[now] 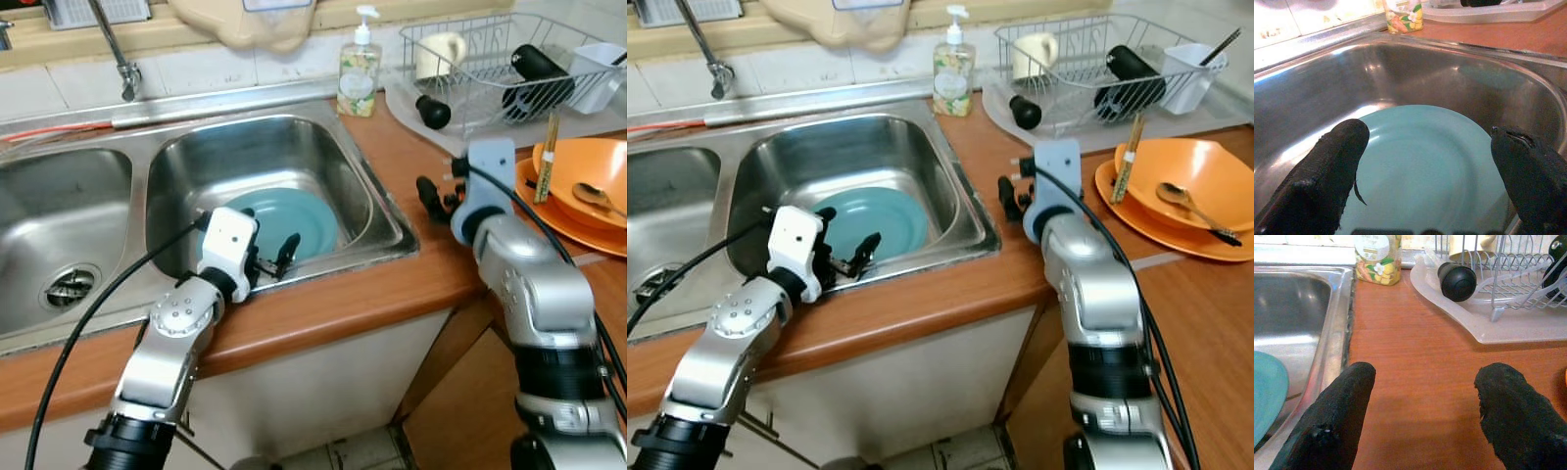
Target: Kitchen organization
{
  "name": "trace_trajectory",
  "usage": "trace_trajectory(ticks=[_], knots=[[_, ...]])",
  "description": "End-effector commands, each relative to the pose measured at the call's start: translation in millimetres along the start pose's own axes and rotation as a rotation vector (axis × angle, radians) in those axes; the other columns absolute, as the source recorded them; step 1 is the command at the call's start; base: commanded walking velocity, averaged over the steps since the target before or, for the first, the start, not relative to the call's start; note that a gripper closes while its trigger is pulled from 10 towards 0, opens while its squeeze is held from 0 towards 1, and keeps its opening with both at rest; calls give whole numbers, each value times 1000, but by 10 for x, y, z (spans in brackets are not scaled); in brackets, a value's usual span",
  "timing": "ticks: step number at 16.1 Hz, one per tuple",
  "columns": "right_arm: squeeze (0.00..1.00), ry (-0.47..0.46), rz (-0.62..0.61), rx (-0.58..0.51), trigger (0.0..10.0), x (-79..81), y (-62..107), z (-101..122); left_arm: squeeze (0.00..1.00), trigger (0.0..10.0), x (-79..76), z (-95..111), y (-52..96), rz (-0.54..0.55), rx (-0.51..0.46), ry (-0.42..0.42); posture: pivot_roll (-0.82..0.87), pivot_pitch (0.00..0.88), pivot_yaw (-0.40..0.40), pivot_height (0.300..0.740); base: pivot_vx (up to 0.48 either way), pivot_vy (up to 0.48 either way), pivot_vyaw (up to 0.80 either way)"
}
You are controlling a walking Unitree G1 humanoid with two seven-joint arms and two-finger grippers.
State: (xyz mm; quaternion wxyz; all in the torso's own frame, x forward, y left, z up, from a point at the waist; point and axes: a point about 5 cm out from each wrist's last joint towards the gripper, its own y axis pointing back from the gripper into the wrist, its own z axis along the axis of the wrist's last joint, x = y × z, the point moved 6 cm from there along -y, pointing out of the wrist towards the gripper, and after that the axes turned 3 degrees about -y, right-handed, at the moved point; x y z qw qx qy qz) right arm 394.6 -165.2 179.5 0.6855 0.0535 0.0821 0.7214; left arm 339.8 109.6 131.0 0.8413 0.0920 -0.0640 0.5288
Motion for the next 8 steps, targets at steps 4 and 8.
trace_trajectory(ticks=[4, 8], knots=[[0, -39, -101, -10, 10000, -197, -110, 57, 722, 10000, 32, 20, 1, -1, -8, -21, -10, 0, 41, 740, 0, 0, 0], [0, -141, -280, -61, 10000, -637, -96, 154, 710, 10000, 12, 17, 4, -11, -10, -23, -17, 0, 44, 740, 0, 0, 0]])
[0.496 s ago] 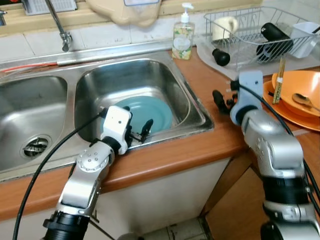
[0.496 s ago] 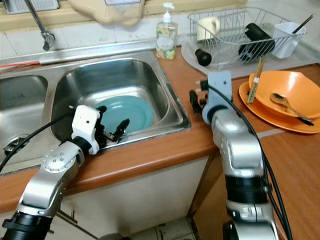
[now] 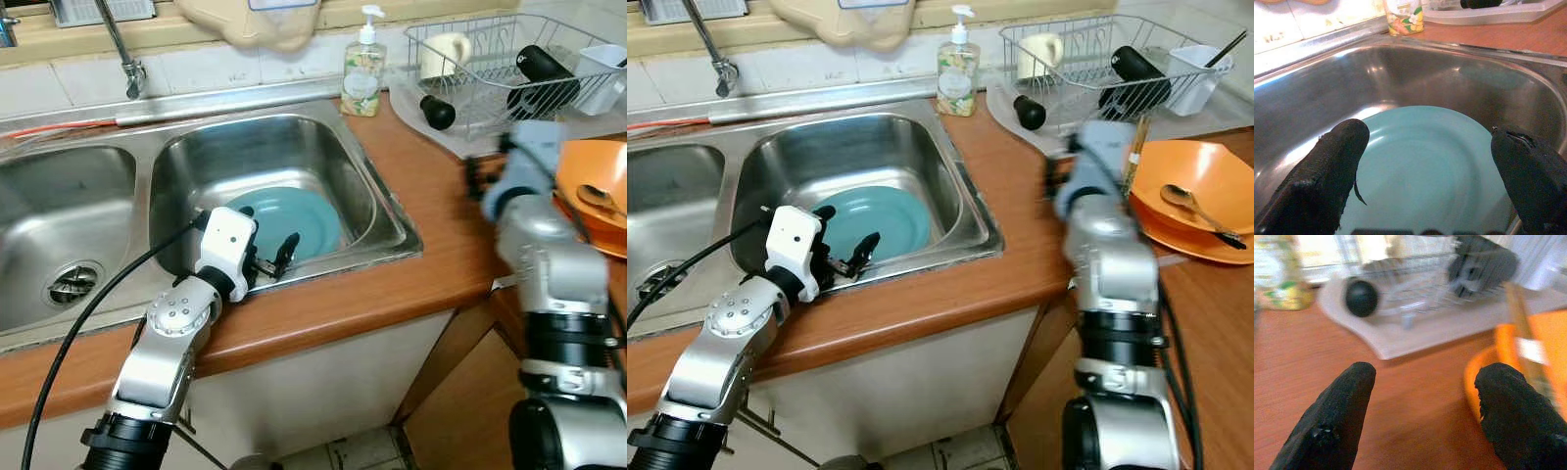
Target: Kitchen organization
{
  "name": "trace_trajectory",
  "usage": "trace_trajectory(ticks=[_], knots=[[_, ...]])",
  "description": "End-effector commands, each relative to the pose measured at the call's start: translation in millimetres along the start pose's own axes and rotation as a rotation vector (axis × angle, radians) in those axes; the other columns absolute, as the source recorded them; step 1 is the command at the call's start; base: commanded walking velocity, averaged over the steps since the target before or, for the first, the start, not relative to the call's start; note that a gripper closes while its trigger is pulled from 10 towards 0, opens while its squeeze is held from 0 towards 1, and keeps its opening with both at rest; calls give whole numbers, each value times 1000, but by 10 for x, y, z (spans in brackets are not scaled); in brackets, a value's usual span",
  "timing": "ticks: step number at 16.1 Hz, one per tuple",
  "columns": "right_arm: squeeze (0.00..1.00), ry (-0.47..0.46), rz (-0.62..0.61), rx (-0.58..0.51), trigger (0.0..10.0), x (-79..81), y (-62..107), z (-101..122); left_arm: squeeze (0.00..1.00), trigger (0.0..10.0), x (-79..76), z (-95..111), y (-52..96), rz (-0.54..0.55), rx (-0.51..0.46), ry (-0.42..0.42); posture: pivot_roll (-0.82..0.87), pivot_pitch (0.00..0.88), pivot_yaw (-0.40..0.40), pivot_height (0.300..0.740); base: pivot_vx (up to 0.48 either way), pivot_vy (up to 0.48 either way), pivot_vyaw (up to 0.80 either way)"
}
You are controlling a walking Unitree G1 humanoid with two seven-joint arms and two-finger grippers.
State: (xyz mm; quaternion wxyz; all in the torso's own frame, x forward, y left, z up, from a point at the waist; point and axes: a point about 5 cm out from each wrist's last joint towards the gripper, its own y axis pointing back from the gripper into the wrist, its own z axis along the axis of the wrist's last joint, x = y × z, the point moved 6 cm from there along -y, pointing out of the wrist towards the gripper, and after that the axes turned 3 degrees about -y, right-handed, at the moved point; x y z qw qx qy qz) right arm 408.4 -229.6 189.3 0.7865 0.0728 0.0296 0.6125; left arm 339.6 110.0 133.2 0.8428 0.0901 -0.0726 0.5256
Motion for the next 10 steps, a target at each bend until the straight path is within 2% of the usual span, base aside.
trace_trajectory(ticks=[1, 5, 7, 10], knots=[[0, -31, -22, -23, 10000, -50, -16, 81, 706, 10000, 3, -3, -5, -8, 2, -10, -18, 0, 45, 740, 0, 0, 0], [0, -54, -97, -24, 10000, -250, -41, 98, 706, 10000, -6, 3, -20, -13, -1, -10, -20, 0, 42, 740, 0, 0, 0], [0, -62, -101, -31, 10000, -260, -48, 113, 706, 10000, -5, 2, -19, -14, -2, -11, -19, 0, 42, 740, 0, 0, 0], [0, -44, -49, -29, 10000, -151, -63, 122, 710, 10000, 7, -3, -8, -10, 0, -13, -14, 0, 36, 740, 0, 0, 0]])
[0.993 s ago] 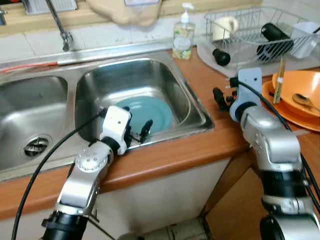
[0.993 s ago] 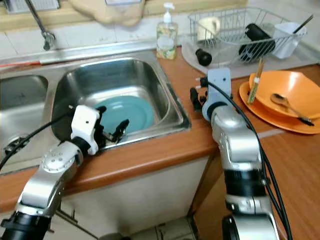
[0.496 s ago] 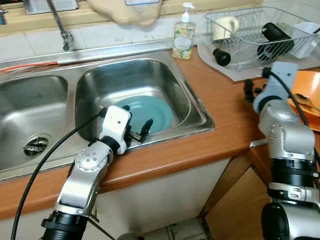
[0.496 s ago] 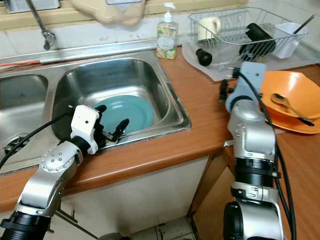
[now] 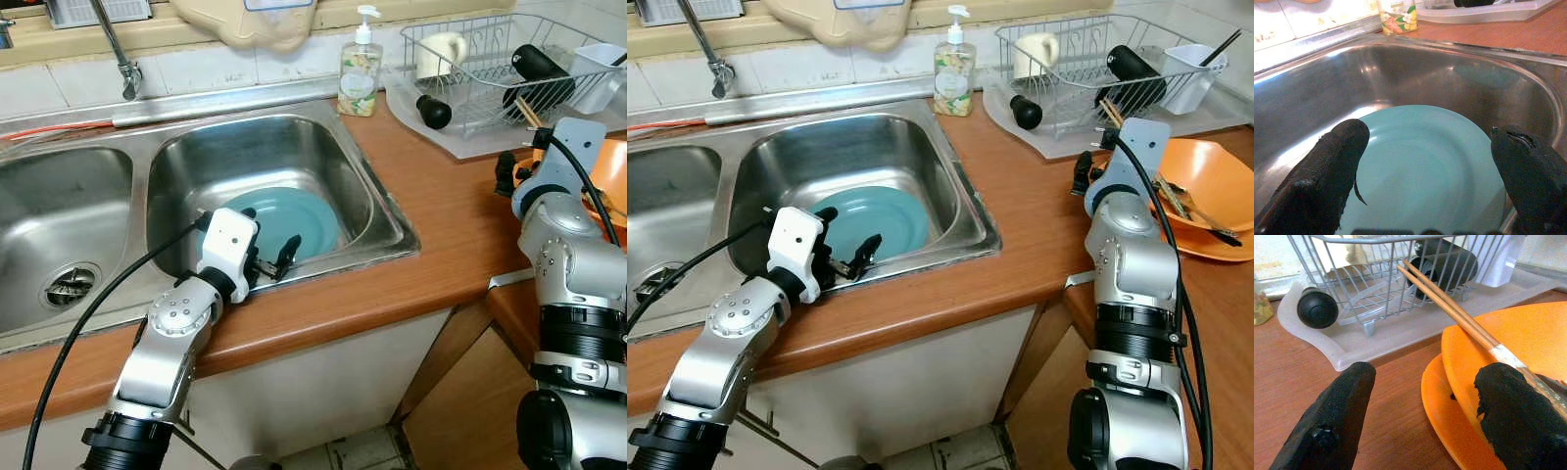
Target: Kitchen organization
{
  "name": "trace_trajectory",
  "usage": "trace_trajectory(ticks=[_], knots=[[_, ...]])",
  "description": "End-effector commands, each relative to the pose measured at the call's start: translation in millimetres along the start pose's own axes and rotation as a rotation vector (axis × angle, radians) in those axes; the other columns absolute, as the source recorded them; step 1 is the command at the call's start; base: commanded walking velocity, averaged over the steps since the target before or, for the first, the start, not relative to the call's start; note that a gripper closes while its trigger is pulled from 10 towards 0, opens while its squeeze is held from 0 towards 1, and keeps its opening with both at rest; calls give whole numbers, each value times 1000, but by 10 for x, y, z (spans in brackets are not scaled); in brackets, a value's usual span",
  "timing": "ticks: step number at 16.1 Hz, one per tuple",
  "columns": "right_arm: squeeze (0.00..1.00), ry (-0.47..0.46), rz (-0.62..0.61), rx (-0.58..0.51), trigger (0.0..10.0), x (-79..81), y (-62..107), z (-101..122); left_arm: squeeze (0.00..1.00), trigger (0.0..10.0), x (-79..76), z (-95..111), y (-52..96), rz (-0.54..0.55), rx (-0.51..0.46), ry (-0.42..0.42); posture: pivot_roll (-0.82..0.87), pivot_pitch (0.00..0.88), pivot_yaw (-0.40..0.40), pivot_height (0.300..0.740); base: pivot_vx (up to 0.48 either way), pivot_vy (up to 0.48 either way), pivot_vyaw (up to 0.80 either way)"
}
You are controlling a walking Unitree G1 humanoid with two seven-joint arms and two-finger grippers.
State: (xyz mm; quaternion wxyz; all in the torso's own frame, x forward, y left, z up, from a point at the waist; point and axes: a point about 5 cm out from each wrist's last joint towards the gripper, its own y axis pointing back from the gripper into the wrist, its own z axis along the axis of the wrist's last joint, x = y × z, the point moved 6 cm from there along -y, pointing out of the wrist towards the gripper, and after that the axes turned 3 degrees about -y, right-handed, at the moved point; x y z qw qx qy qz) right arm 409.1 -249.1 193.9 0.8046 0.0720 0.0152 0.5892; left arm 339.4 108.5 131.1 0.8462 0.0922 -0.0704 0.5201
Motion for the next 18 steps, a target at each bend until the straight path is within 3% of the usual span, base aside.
trace_trajectory(ticks=[1, 3, 4, 5, 8, 11, 12, 18], knots=[[0, 9, 53, -28, 10000, 130, -10, 93, 702, 10000, 34, 14, 4, 6, -5, -15, -13, 0, 36, 740, 0, 0, 0], [0, 71, 148, -69, 10000, 323, 25, 158, 714, 10000, 53, 13, 9, 9, -5, -17, -13, 0, 38, 740, 0, 0, 0], [0, 107, 215, -42, 10000, 454, 47, 101, 710, 10000, 56, 13, 9, 8, -5, -18, -15, 0, 39, 740, 0, 0, 0], [0, 123, 228, 4, 10000, 484, 42, 3, 706, 10000, 50, 16, 5, 5, -5, -20, -16, 0, 38, 740, 0, 0, 0], [0, 129, 181, 72, 10000, 373, -28, -129, 710, 10000, -2, 12, 2, -21, -5, -19, -19, 0, 37, 740, 0, 0, 0], [0, 181, 99, 131, 10000, 154, -116, -213, 702, 10000, -131, -3, 28, -100, -1, -20, -19, 0, 35, 740, 0, 0, 0], [0, 194, 77, 151, 10000, 70, -146, -234, 557, 10000, -209, 5, 55, -148, -6, -15, -21, 0, 35, 740, 0, 0, 0], [0, 185, 26, 239, 10000, -129, -224, -419, 255, 10000, -339, 43, 110, -231, -27, 13, -23, 0, 37, 740, 0, 0, 0]])
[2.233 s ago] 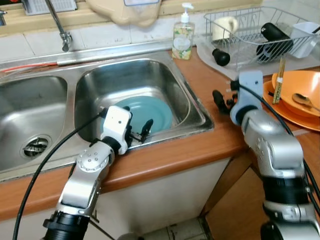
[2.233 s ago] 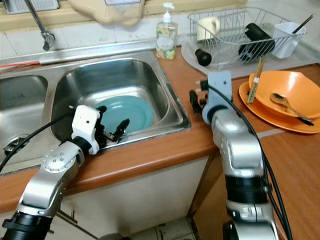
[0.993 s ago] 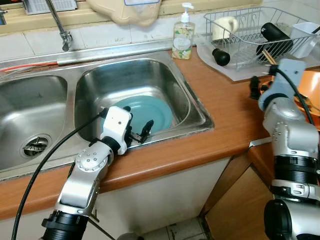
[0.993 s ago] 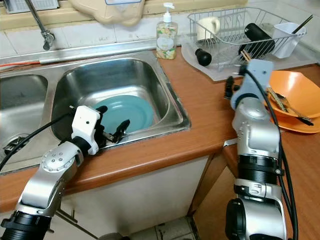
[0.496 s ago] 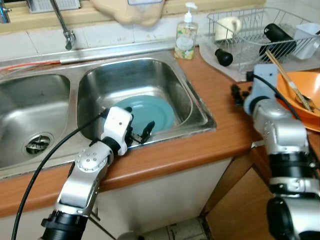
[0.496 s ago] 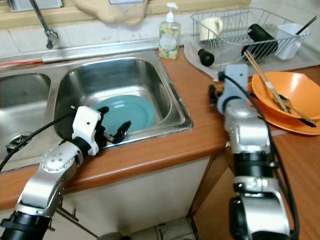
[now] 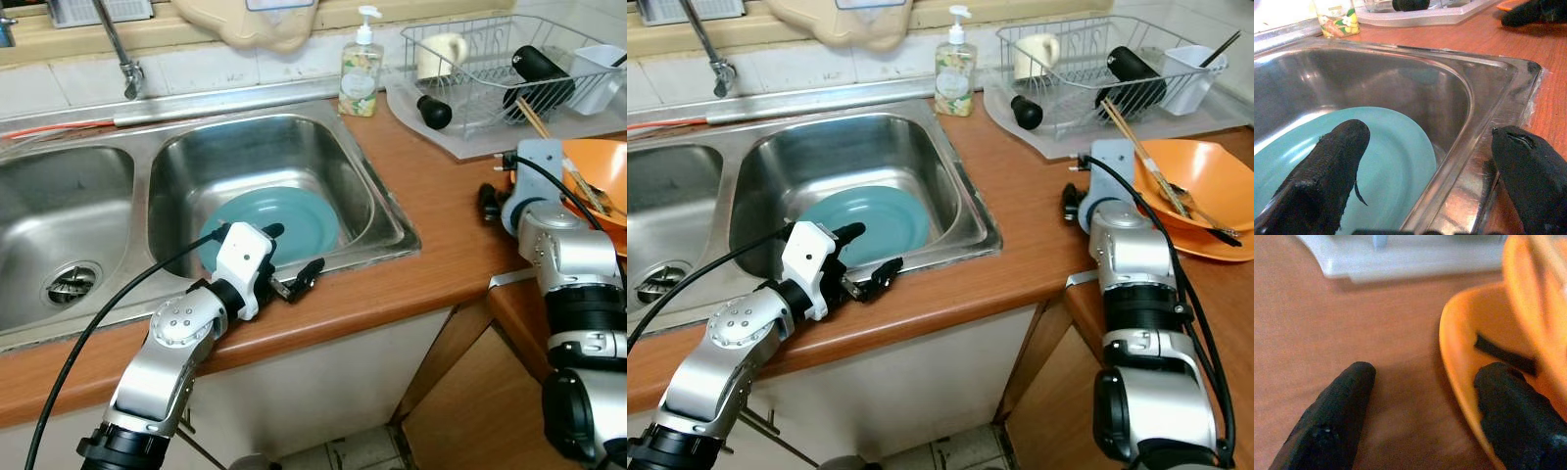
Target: Kitchen organization
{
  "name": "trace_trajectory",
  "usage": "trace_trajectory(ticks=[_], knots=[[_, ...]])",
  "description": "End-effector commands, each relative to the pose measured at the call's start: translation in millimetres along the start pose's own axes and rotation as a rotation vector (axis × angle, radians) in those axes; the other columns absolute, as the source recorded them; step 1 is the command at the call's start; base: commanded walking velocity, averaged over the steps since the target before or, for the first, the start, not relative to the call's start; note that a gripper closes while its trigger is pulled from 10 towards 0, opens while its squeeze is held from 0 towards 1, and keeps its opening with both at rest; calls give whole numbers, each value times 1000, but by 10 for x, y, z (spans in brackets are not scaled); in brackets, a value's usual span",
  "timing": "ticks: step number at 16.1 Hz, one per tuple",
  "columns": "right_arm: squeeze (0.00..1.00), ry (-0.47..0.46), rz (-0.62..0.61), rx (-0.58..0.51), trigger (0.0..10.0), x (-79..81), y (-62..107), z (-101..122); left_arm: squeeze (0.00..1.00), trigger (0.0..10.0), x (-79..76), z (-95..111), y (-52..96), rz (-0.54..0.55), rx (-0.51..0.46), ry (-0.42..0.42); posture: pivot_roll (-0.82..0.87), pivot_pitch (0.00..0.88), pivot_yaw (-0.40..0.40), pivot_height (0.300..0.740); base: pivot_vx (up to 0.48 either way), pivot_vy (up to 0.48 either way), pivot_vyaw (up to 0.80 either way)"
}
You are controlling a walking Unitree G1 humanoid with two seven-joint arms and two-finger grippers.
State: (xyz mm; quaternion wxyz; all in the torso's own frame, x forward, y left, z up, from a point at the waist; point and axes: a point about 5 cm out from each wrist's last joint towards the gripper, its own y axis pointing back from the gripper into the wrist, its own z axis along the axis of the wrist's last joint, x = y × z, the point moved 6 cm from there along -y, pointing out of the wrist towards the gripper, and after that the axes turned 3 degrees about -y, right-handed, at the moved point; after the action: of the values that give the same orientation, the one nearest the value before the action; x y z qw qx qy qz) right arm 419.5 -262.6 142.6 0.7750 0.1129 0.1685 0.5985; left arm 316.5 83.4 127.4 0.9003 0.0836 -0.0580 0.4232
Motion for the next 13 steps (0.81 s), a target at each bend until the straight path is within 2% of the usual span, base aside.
trace_trajectory(ticks=[1, 3, 7, 9, 11, 12, 13], knots=[[0, -25, 0, 13, 10000, -24, -19, 10, 235, 10000, -19, 18, 17, -13, -1, -8, -20, 0, 37, 740, 0, 0, 0], [0, -58, 50, 65, 10000, 28, -32, -66, 231, 10000, -15, 23, 19, -17, -1, -8, -19, 0, 38, 740, 0, 0, 0], [0, -90, 176, 137, 10000, 263, 37, -147, 216, 10000, -1, 16, 38, -15, 3, -8, -17, 0, 36, 740, 0, 0, 0], [0, -143, 260, 158, 10000, 464, 131, -137, 208, 10000, 3, 13, 49, -14, 5, -9, -18, 0, 38, 740, 0, 0, 0], [0, -152, 363, 187, 10000, 740, 291, -162, 204, 10000, -7, 6, 60, -20, 9, -9, -17, 0, 39, 740, 0, 0, 0], [0, -151, 371, 189, 10000, 762, 308, -164, 204, 10000, -7, 5, 61, -20, 9, -9, -17, 0, 40, 740, 0, 0, 0], [0, -158, 403, 194, 10000, 851, 373, -158, 196, 10000, -6, 4, 64, -21, 11, -9, -16, 0, 42, 740, 0, 0, 0]])
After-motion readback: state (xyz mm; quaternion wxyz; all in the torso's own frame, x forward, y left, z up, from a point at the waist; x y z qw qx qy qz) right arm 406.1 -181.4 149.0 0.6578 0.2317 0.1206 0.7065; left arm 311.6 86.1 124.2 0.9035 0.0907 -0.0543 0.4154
